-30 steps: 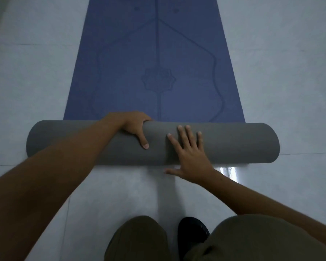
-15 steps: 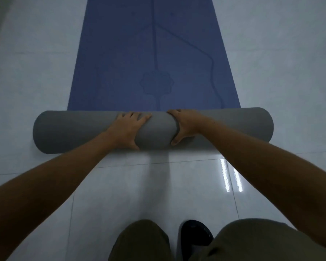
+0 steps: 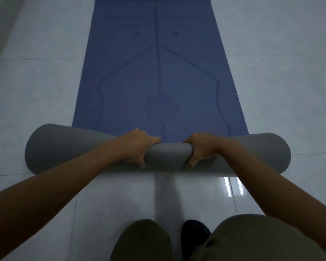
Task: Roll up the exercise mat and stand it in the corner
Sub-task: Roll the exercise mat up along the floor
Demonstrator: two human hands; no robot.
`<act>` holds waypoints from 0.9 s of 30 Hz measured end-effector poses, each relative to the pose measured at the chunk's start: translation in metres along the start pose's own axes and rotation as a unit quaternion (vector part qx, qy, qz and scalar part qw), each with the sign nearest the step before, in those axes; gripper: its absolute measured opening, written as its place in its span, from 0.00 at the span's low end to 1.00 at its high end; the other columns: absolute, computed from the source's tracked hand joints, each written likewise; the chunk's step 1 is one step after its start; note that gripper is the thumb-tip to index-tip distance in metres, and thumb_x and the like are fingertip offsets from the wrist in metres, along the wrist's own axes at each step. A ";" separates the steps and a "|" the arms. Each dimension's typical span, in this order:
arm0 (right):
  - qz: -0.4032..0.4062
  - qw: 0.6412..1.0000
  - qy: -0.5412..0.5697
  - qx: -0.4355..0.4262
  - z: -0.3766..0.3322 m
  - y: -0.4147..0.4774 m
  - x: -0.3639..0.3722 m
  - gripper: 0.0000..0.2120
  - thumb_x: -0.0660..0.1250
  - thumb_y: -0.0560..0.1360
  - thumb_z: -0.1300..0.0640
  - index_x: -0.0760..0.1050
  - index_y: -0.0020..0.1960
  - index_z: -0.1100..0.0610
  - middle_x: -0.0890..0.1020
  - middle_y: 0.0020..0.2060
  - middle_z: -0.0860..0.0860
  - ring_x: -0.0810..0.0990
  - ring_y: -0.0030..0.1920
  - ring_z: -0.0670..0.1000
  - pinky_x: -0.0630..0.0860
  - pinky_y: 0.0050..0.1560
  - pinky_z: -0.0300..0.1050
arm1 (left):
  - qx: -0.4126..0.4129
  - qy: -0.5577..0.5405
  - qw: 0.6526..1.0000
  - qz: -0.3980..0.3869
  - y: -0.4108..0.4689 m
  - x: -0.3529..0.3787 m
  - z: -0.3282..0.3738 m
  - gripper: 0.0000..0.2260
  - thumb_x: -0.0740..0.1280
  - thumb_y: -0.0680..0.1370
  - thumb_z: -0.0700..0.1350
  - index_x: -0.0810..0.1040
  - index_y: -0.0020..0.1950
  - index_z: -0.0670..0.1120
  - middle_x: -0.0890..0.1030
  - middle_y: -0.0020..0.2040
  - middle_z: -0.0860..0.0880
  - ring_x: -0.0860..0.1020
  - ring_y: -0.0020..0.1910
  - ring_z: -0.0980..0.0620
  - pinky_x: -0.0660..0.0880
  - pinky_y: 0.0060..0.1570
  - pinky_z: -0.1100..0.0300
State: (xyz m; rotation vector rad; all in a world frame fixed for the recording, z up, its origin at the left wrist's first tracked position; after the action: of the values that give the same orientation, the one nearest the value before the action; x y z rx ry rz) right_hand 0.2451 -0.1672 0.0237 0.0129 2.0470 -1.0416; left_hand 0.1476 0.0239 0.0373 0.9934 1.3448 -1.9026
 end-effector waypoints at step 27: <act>0.249 0.966 -0.004 0.063 0.026 0.060 0.011 0.34 0.46 0.78 0.29 0.69 0.73 0.48 0.73 0.72 0.49 0.70 0.72 0.56 0.61 0.71 0.64 | -0.117 -0.006 0.989 0.088 0.026 0.052 -0.008 0.67 0.63 0.53 0.83 0.49 0.82 0.48 0.54 0.81 0.41 0.53 0.80 0.37 0.49 0.73 0.29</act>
State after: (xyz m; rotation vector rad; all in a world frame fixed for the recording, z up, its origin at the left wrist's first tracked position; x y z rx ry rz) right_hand 0.2757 -0.1495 -0.0323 0.5597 1.8274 -0.8432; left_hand 0.1424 0.0212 -0.0215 0.9458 1.3883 -1.5778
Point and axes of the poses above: each hand's wrist, its own y-axis towards the middle knuckle, its own x-axis out of the palm, z = x × y, the point moved 4 cm from there along y, towards the middle knuckle
